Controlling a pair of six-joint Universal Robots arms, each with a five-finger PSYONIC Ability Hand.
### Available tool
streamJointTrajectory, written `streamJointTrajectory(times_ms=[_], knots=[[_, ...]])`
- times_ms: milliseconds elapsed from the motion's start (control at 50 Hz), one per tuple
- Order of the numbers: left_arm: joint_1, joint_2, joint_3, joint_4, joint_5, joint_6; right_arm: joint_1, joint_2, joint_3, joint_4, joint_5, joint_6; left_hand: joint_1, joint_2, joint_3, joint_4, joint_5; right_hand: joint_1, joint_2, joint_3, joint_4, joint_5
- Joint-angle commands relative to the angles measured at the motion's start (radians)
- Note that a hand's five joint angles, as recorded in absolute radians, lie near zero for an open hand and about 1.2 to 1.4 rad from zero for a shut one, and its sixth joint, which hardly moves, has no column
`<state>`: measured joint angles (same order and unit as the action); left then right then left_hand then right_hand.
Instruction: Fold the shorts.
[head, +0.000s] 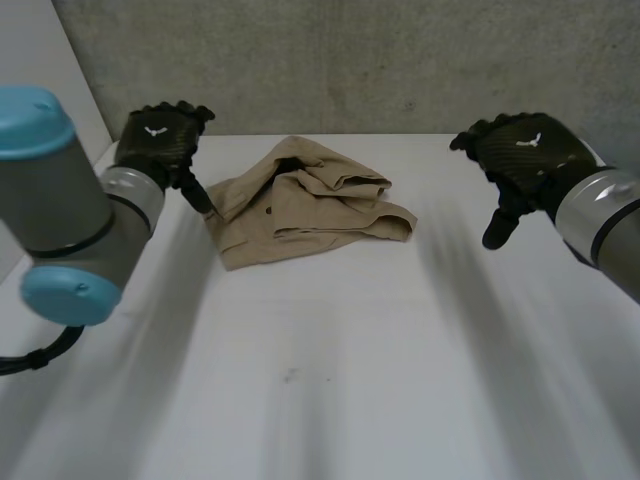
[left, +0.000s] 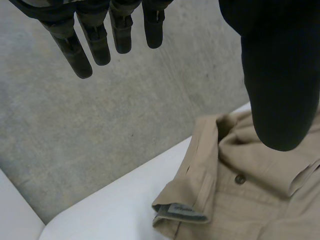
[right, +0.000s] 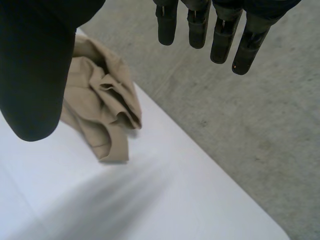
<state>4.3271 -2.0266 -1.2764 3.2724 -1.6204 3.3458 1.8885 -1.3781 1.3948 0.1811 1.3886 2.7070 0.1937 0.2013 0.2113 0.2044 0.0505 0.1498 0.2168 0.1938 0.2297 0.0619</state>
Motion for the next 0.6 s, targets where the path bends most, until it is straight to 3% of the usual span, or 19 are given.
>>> streamJointTrajectory(times_ms=[20,180,300,500,600], knots=[[0.019,-0.243,0.153,0.089,0.031,0.101,0.021,0.05,0.003,-0.003,0.007,-0.004,0.026,0.018,0.008,0.015,-0.006,0.025,-0.042,-0.019,-0.055,-0.062],[0.068,-0.526,0.419,0.092,0.056,0.123,0.021,0.089,0.006,-0.032,0.012,-0.004,0.043,0.036,0.026,0.033,0.012,0.025,-0.042,-0.019,-0.055,-0.062],[0.086,-0.624,0.531,0.096,0.164,0.115,0.018,0.103,0.006,-0.048,0.013,-0.004,0.146,0.138,0.128,0.135,0.115,0.025,-0.042,-0.019,-0.055,-0.062],[0.089,-0.734,0.672,0.067,0.194,0.113,0.011,0.114,0.006,-0.071,0.02,-0.004,0.166,0.159,0.149,0.156,0.135,0.025,-0.042,-0.019,-0.055,-0.062],[0.085,-0.77,0.72,0.059,0.203,0.113,0.011,0.114,0.006,-0.084,0.036,-0.004,0.494,0.487,0.477,0.484,0.463,0.025,-0.042,-0.019,-0.055,-0.062]])
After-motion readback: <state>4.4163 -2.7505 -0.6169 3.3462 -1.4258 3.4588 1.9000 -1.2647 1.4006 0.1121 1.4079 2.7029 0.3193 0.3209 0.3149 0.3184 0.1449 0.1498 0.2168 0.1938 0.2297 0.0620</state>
